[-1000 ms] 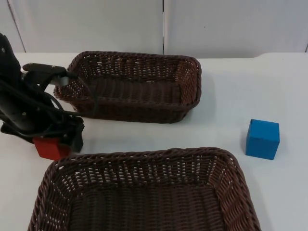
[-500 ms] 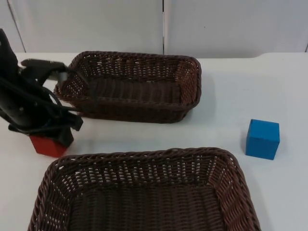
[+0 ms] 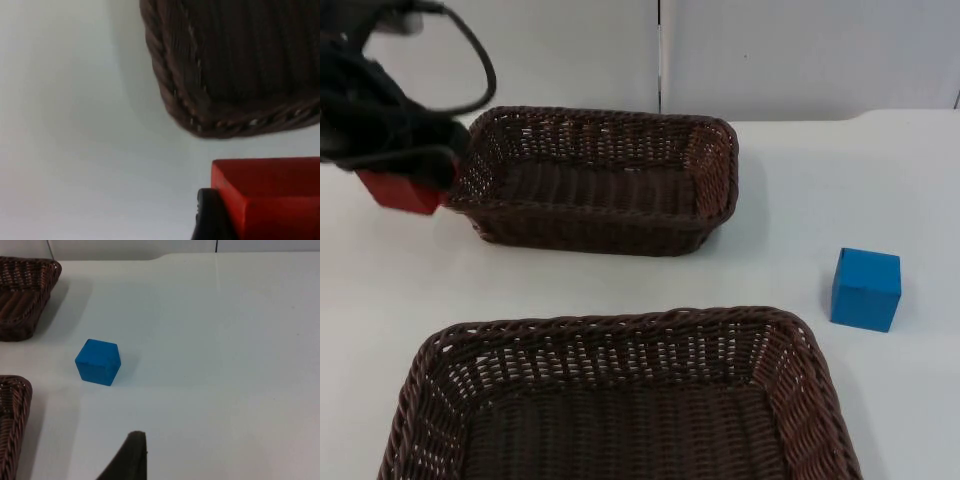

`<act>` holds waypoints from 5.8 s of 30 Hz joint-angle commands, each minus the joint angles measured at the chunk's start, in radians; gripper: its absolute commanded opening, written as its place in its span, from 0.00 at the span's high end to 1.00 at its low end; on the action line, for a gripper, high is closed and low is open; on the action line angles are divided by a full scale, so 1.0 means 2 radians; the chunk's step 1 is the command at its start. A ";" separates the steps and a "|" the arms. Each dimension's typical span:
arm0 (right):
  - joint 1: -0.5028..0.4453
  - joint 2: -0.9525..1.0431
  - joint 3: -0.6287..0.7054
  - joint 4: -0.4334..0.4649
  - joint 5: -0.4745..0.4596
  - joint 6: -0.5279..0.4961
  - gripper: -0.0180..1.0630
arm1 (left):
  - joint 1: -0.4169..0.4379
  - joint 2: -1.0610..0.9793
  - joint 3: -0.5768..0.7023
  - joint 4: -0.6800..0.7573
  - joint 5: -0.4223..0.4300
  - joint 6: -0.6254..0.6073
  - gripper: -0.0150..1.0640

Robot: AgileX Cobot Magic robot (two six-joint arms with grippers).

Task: Pick up one cube with the left hand and place it into the upper basket. Pick up one cube with the right hand and place it into the lower basket.

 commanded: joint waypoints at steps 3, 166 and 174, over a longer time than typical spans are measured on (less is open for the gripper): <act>-0.002 -0.002 0.001 0.000 -0.001 0.000 0.01 | -0.002 -0.033 -0.002 -0.008 -0.001 -0.005 0.99; -0.002 -0.002 0.001 -0.001 -0.001 0.000 0.01 | -0.053 0.182 -0.364 -0.118 0.142 0.046 0.13; -0.002 -0.002 0.001 -0.001 -0.001 0.000 0.01 | -0.053 0.147 -0.364 -0.120 0.157 0.046 0.13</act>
